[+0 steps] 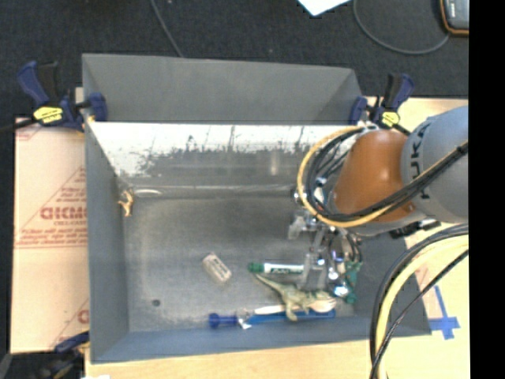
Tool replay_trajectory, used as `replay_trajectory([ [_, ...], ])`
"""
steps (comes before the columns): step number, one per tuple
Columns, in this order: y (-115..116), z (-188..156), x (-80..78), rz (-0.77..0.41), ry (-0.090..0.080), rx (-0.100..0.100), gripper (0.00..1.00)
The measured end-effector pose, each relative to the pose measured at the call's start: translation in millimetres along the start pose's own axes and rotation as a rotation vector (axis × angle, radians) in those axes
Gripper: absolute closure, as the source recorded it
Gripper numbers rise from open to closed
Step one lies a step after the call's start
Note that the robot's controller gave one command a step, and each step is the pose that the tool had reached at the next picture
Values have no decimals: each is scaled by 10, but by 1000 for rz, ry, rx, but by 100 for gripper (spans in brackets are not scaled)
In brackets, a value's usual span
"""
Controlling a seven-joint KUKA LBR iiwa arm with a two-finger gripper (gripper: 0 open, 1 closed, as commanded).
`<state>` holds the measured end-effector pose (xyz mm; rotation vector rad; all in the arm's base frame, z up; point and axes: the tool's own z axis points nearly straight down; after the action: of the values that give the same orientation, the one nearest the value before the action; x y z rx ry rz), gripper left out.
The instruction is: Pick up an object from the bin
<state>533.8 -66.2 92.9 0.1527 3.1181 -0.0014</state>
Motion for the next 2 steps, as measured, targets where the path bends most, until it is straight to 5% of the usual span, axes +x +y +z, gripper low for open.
replay_trajectory([
  [2, -33, 217, -52, 20, -7, 0, 0],
])
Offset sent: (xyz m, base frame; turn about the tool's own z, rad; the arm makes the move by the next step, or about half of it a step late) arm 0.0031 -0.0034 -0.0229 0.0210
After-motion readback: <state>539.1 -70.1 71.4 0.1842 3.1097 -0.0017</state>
